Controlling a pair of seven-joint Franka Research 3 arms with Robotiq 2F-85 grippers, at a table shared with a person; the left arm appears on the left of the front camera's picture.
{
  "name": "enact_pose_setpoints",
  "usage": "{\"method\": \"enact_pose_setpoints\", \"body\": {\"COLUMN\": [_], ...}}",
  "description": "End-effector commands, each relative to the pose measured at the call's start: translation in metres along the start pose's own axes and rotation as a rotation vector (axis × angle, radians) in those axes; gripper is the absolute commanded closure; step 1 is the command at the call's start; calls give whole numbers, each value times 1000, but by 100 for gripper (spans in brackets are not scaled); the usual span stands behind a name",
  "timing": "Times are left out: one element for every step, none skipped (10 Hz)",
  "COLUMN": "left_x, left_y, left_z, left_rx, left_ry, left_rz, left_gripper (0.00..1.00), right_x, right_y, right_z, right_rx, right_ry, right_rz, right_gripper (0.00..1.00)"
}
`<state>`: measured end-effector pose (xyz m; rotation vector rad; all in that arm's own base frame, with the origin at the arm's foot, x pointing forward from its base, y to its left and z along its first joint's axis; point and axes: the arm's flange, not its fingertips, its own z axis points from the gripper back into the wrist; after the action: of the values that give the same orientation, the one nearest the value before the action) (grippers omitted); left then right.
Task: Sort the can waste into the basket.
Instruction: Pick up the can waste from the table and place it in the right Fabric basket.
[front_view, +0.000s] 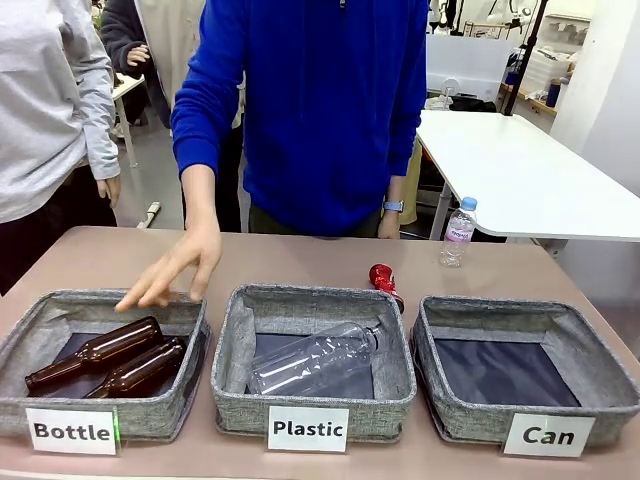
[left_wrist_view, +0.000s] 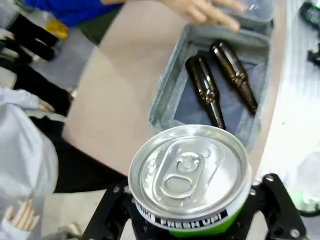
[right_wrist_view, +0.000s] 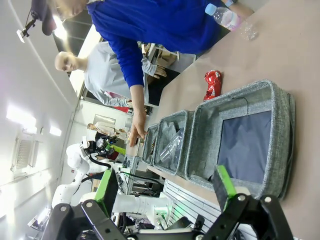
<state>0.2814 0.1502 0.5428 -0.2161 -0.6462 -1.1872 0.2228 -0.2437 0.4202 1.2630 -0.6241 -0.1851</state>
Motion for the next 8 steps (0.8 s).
{"method": "enact_pose_setpoints", "body": {"left_x": [21, 42, 67, 102, 145, 181, 220, 259], "left_y": [19, 30, 40, 52, 62, 65, 63, 54], "left_z": [-4, -15, -25, -42, -64, -86, -112, -138], "left_rx": [-43, -69, -102, -150, -191, -230, -300, -352], "left_ry": [26, 44, 47, 35, 29, 22, 36, 5], "left_rz": [-64, -92, -130, -200, -264, -307, -344, -377], "left_gripper": [100, 100, 100, 100, 100, 100, 100, 100], "right_x": [2, 2, 2, 2, 2, 2, 2, 2], "right_y": [1, 1, 1, 1, 1, 1, 1, 1], "right_z": [0, 0, 0, 0, 0, 0, 0, 0], "right_rx": [21, 21, 21, 21, 21, 21, 21, 21], "right_ry": [-18, -18, -18, -18, -18, -18, -18, -18], "right_rz": [28, 28, 28, 28, 28, 28, 28, 28], "right_gripper": [0, 0, 0, 0, 0, 0, 0, 0]}}
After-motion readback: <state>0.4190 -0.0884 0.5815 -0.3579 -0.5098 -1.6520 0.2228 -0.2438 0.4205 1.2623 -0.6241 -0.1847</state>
